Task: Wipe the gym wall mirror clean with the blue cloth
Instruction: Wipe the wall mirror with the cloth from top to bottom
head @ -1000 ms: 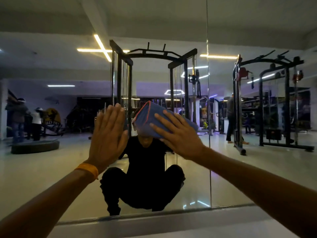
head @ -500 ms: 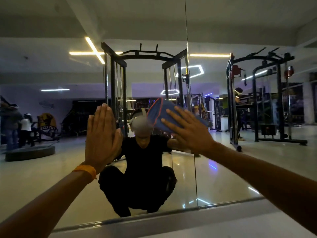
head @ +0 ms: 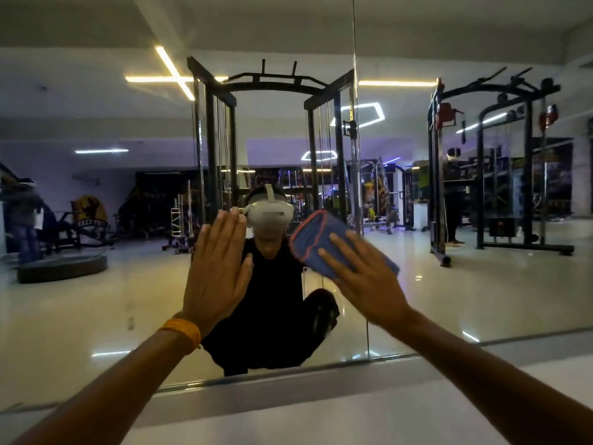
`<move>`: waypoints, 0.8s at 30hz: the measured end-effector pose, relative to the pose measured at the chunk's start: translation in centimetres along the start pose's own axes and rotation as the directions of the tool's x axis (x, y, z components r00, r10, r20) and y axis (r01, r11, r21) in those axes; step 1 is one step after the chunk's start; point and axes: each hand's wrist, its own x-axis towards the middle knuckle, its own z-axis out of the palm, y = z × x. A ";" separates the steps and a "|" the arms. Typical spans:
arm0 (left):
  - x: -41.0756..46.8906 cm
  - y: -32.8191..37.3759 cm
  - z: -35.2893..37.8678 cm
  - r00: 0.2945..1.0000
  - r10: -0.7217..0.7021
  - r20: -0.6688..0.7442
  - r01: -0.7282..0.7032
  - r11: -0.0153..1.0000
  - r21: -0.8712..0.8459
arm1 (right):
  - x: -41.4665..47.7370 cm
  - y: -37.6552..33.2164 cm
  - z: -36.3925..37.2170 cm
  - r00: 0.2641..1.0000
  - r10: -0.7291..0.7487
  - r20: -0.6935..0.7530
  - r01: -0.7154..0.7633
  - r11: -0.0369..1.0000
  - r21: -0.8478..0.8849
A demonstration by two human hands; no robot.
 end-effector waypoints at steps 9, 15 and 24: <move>-5.9 0.5 1.8 0.998 -0.062 0.012 0.062 0.998 0.022 | -4.2 -10.7 1.7 0.917 0.384 0.105 -0.398 0.892 0.213; -9.0 1.4 2.4 0.996 -0.089 0.011 0.088 0.996 0.025 | -11.9 -6.0 -0.4 0.915 0.376 0.145 -0.390 0.917 0.083; -12.5 1.3 3.2 0.994 -0.076 0.075 0.073 0.996 0.042 | -10.7 -13.9 0.7 0.911 0.323 0.255 -0.384 0.891 0.242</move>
